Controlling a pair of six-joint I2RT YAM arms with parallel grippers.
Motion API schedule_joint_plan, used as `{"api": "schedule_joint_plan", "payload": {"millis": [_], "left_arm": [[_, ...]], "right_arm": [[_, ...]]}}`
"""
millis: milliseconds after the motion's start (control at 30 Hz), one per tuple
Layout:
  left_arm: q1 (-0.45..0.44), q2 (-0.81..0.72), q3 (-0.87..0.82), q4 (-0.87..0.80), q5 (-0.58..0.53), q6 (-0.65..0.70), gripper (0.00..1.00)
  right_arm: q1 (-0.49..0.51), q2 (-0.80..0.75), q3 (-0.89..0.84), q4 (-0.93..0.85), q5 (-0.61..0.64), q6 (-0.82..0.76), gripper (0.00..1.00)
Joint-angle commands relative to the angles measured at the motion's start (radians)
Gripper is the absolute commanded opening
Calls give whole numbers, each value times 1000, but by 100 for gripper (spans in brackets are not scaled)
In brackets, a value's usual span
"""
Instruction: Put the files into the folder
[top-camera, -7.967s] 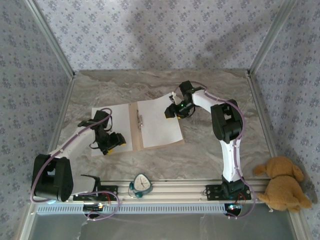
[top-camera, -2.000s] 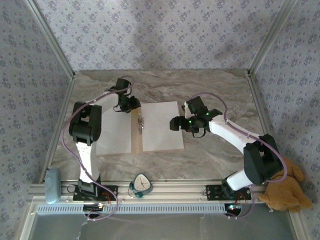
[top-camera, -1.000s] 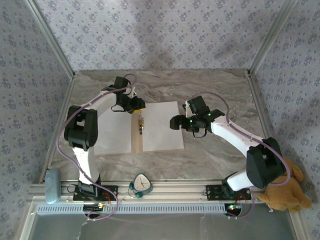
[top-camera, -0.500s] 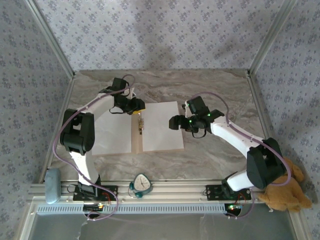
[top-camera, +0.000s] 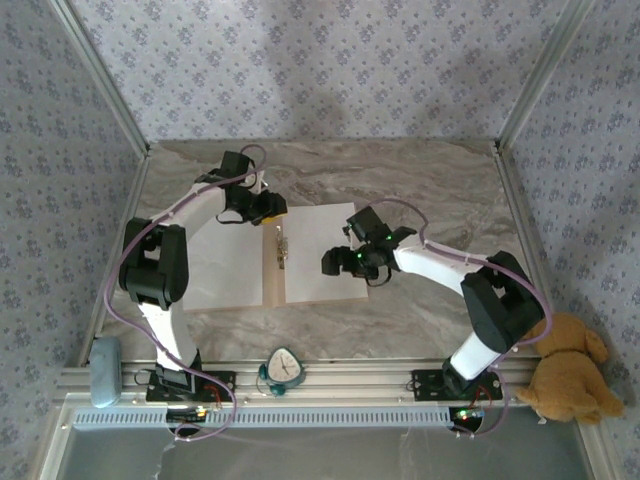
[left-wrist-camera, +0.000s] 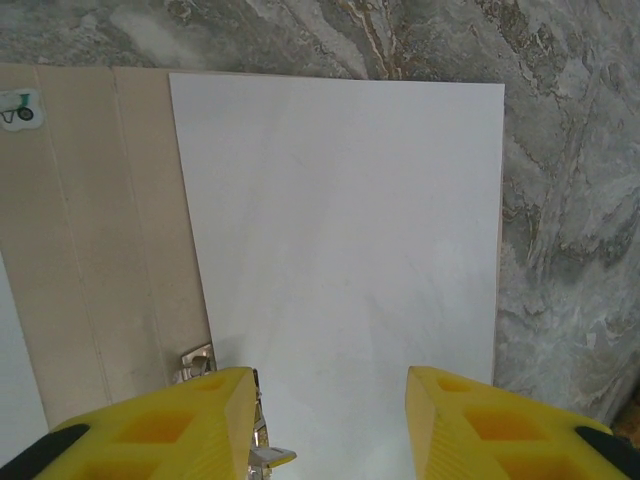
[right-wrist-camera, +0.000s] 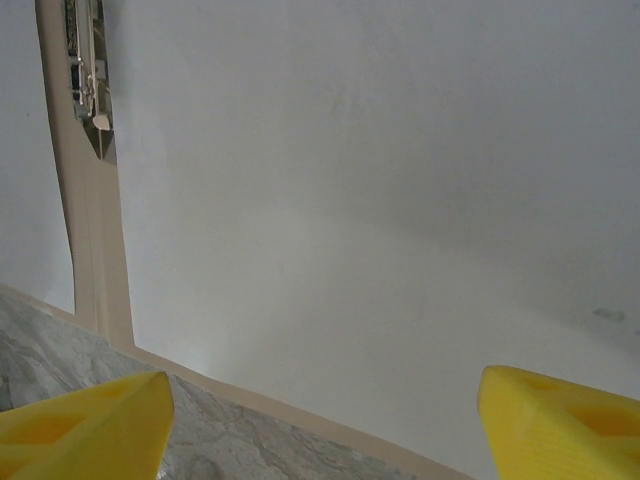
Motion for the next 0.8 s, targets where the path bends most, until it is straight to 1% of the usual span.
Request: {"api": "schedule_joint_plan", "payload": {"millis": [0,767], "left_arm": [[6,14,38,-19,-5,-3,45],[6,21,31,-17,1,-14,45]], "right_arm": [[16,18,-5,14,29,29,81],[61,92,-15,40,24,41,81]]}}
